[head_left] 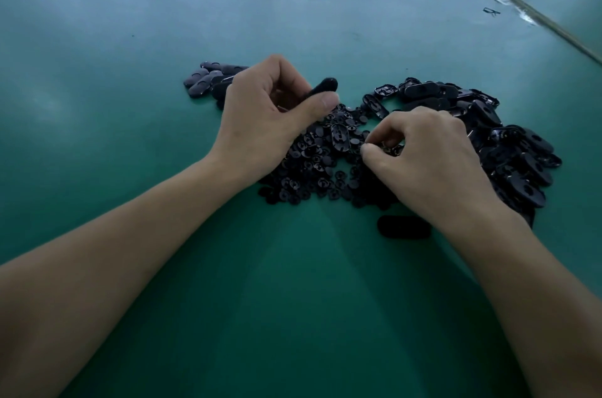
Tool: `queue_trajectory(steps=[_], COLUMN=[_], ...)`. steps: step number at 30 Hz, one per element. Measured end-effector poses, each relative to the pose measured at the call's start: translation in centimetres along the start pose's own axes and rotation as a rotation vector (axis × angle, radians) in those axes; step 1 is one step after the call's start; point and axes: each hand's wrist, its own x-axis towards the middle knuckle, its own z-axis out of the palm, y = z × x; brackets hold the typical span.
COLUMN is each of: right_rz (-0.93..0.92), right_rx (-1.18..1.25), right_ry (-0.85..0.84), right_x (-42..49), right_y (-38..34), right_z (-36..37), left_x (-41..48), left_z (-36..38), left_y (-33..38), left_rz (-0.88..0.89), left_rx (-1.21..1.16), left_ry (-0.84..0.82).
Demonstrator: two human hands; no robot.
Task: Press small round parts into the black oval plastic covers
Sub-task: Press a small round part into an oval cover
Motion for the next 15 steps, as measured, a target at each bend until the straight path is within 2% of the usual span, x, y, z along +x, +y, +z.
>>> queue_trajectory(steps=[7, 15], right_rz=[-0.023, -0.07], right_rx=[-0.001, 0.107], right_ry=[-0.007, 0.025], right_x=[0.07, 0.2], right_y=[-0.07, 0.13], right_z=[0.29, 0.48], left_x=[0.1, -0.07], left_z=[-0.01, 0.07], left_y=[-0.08, 0.0], left_rz=[0.03, 0.055], left_rx=[0.068, 0.055], left_ry=[-0.077, -0.042])
